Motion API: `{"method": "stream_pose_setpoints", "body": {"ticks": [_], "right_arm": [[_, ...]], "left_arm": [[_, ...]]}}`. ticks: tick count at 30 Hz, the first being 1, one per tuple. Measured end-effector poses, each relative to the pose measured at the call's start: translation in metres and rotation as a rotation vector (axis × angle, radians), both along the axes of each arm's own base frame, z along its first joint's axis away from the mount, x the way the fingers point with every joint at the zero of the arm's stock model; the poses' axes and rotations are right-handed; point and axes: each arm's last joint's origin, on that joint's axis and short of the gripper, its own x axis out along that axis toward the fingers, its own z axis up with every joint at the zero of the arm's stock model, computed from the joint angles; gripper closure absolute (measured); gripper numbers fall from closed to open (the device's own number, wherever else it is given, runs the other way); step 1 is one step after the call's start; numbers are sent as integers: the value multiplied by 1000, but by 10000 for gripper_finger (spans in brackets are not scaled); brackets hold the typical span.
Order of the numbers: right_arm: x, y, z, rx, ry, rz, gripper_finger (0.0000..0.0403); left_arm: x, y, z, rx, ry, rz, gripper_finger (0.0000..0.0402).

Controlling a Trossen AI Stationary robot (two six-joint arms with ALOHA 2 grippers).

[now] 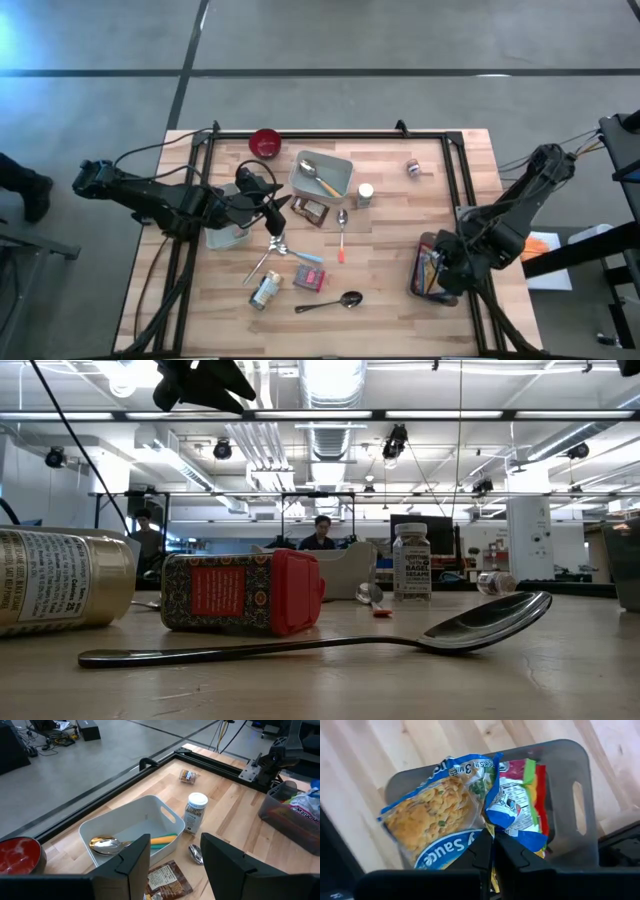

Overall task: Pick & Place Food Item
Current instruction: Put the blue noodle pack into the black bin

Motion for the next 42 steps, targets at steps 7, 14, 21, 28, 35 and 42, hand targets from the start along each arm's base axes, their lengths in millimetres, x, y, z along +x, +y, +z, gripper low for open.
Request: {"method": "stream_pose_setpoints", "body": {"ticks": [7, 14, 21, 28, 35, 42], "right_arm": [[4, -3, -5, -8, 23, -27, 395], [3, -3, -5, 5, 19, -117, 395], [3, -3, -6, 11, 19, -143, 394], [4, -2, -6, 21, 10, -143, 394], [7, 0, -5, 47, -17, -126, 332], [7, 1, -5, 49, -19, -125, 227]], "left_arm": [[0, 0, 0, 0, 0, 1, 222], [0, 0, 0, 0, 1, 1, 222], [0, 0, 0, 0, 1, 1, 222], [0, 0, 0, 0, 1, 1, 222], [0, 0, 0, 0, 1, 1, 222], [0, 0, 0, 0, 1, 1, 222]]}}
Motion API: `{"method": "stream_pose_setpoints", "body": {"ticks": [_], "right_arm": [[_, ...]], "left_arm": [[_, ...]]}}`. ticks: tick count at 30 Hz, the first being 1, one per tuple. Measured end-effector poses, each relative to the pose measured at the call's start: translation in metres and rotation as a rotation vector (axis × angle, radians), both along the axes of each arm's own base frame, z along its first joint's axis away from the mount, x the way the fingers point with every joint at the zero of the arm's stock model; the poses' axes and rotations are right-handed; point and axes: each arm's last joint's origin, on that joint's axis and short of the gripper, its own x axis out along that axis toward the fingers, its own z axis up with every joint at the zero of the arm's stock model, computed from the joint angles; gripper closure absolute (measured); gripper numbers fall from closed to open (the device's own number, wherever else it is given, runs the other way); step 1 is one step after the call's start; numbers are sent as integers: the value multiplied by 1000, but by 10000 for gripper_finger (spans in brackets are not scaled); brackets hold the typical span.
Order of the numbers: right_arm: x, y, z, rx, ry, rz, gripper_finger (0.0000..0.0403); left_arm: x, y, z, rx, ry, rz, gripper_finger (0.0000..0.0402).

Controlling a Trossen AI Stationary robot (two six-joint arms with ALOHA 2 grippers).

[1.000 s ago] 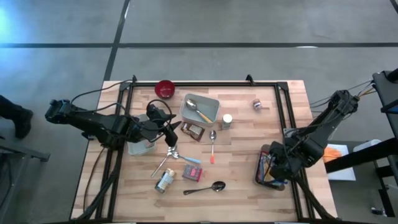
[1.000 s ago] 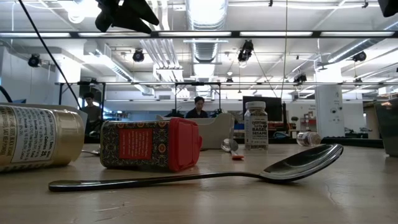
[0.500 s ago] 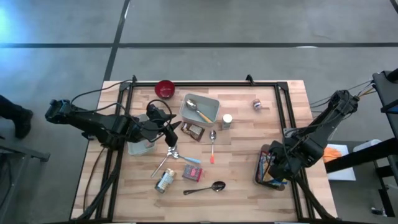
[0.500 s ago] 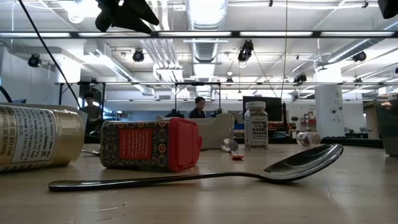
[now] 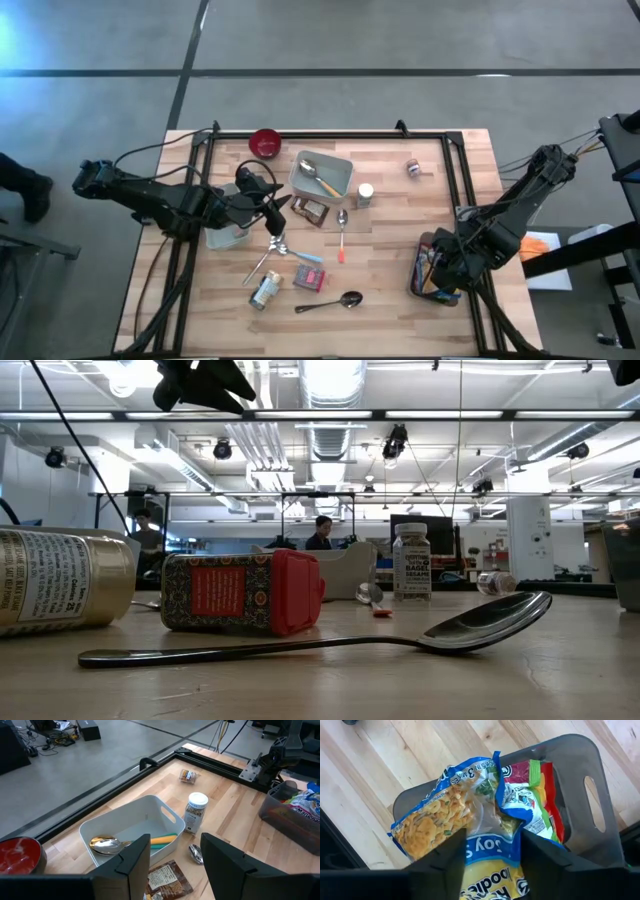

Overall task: Pick & Place Food Item
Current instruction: Put the blue noodle pack into the black bin, then put the silver spoon into the right gray bin

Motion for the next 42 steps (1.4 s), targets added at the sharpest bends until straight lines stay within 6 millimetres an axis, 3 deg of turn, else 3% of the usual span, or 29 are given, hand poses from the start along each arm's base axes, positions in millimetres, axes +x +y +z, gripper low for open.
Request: {"method": "stream_pose_setpoints", "body": {"ticks": [8, 24, 35, 42], "right_arm": [[1, 1, 3, 7, -7, 5, 167], [-9, -10, 34, -54, 59, -142, 161], [-3, -15, 68, -166, -217, -180, 161], [0, -14, 70, -211, -284, -118, 161]], "left_arm": [[0, 0, 0, -1, -1, -1, 222], [0, 0, 0, -2, -2, 0, 222], [1, 0, 1, -23, -30, 10, 222], [3, -1, -1, -42, -36, 22, 222]]}}
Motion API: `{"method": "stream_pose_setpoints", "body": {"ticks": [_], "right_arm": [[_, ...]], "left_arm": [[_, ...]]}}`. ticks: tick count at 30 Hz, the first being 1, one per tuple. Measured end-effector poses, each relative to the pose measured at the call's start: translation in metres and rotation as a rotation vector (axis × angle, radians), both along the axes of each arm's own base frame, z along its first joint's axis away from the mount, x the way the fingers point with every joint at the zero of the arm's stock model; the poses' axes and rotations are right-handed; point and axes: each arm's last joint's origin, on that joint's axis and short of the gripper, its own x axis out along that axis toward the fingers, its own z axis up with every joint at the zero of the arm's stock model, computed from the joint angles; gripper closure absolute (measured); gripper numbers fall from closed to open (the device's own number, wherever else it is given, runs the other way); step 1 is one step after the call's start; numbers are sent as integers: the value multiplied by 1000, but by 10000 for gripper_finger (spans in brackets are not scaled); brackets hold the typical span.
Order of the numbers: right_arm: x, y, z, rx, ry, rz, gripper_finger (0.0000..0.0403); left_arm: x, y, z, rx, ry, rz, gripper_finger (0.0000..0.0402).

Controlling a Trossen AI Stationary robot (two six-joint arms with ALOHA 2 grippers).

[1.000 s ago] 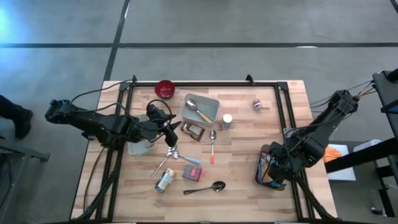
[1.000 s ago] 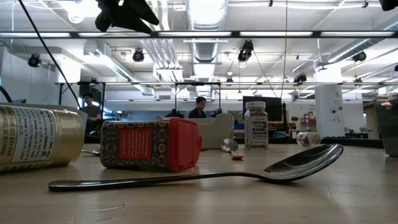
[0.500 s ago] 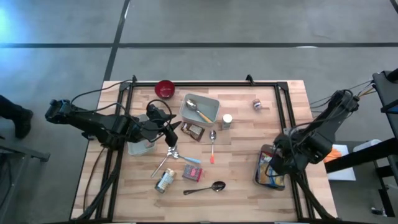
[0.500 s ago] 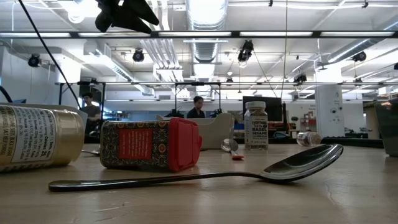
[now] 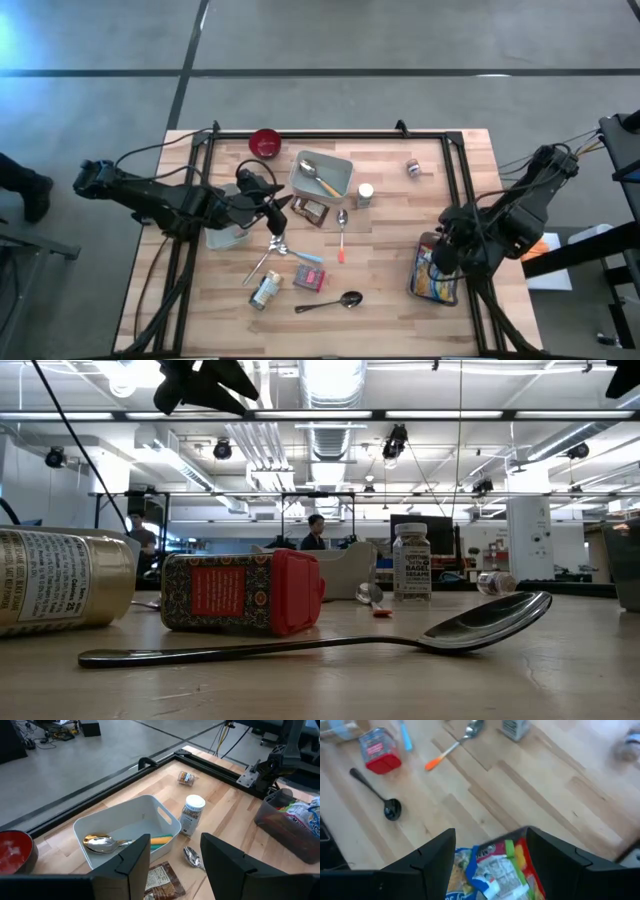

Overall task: Pick & Place Food Item
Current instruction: Put the silver spoon into the right gray bin

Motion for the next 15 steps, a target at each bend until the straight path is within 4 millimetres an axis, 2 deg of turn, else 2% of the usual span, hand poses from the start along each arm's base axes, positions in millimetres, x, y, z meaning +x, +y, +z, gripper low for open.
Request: {"method": "stream_pose_setpoints", "body": {"ticks": [4, 10, 15], "right_arm": [[8, 5, -5, -78, -101, 69, 161], [25, 16, -11, -301, -314, 201, 161], [37, 26, -18, -416, -408, 310, 161]], "left_arm": [[8, -3, -6, -27, 10, -40, 222], [21, -13, -12, -149, 52, -295, 222], [21, -11, -15, -193, 77, -301, 222]]}}
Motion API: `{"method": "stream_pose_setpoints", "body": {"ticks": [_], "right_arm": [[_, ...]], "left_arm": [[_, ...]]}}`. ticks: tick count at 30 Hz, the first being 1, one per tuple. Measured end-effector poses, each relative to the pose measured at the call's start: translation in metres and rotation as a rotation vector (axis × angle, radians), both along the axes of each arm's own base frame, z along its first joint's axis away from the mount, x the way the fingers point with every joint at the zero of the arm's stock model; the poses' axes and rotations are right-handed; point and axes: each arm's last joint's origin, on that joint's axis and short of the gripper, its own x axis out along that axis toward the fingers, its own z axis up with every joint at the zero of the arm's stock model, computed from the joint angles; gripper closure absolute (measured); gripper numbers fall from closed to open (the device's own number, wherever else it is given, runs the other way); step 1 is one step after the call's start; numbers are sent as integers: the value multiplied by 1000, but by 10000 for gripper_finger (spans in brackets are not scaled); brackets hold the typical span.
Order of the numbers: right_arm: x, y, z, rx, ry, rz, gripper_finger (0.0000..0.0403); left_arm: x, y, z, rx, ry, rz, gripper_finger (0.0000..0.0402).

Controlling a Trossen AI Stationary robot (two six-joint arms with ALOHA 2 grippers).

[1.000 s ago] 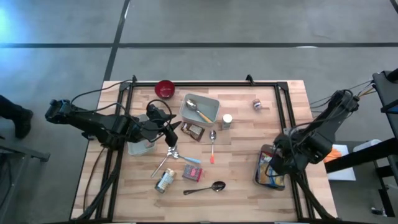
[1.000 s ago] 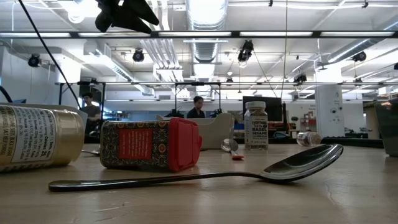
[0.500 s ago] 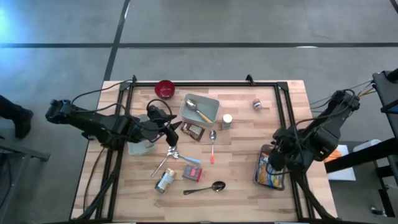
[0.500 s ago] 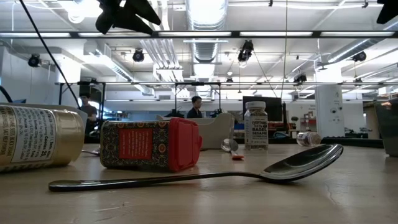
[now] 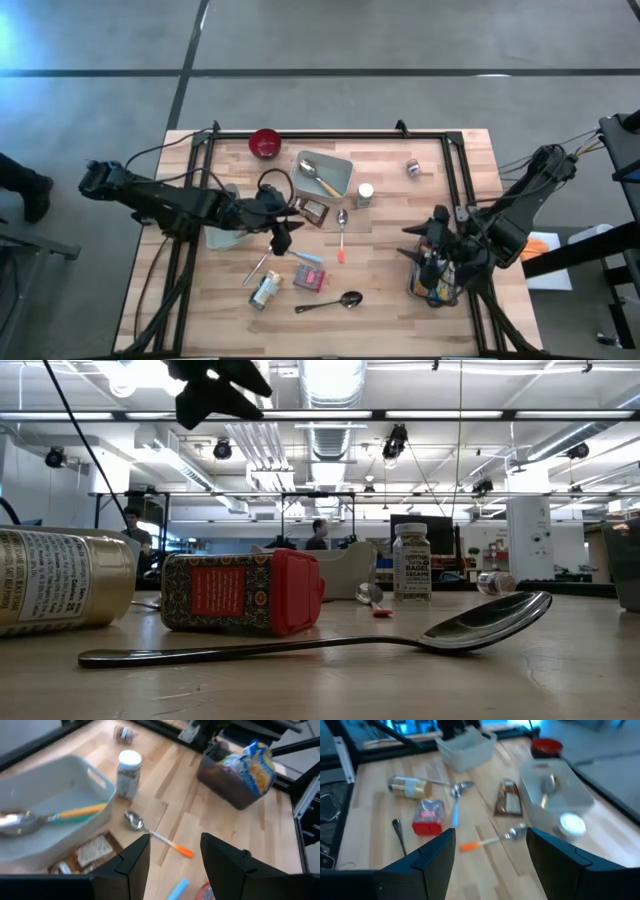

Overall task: Pick & Place Food Item
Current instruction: Put the silver spoon into the right gray bin

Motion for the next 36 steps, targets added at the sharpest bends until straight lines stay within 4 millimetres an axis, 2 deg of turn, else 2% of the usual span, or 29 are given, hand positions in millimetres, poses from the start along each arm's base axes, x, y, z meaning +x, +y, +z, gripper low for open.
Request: {"method": "stream_pose_setpoints", "body": {"ticks": [3, 9, 13, 17, 23, 26, 32, 36], "right_arm": [[3, 3, -4, -35, -22, 27, 161], [3, 1, -14, -80, -14, 15, 161], [2, 0, -20, -92, 0, 14, 161], [4, -1, -20, -112, 7, 15, 161], [6, -2, -14, -102, 3, 17, 161], [6, -2, -15, -95, 9, 23, 161], [6, -2, -17, -99, 17, 29, 161], [6, -2, -19, -98, 28, 37, 161]], "left_arm": [[-1, 7, 0, -40, 36, 34, 222], [-9, 35, -3, -132, 179, 208, 222], [-12, 45, -8, -173, 258, 199, 222], [-6, 45, -16, -186, 309, 178, 222], [10, 41, -45, -123, 472, -19, 222], [17, 39, -59, -161, 551, -56, 222], [24, 38, -68, -189, 692, -27, 222], [19, 36, -68, -382, 784, 132, 222]]}}
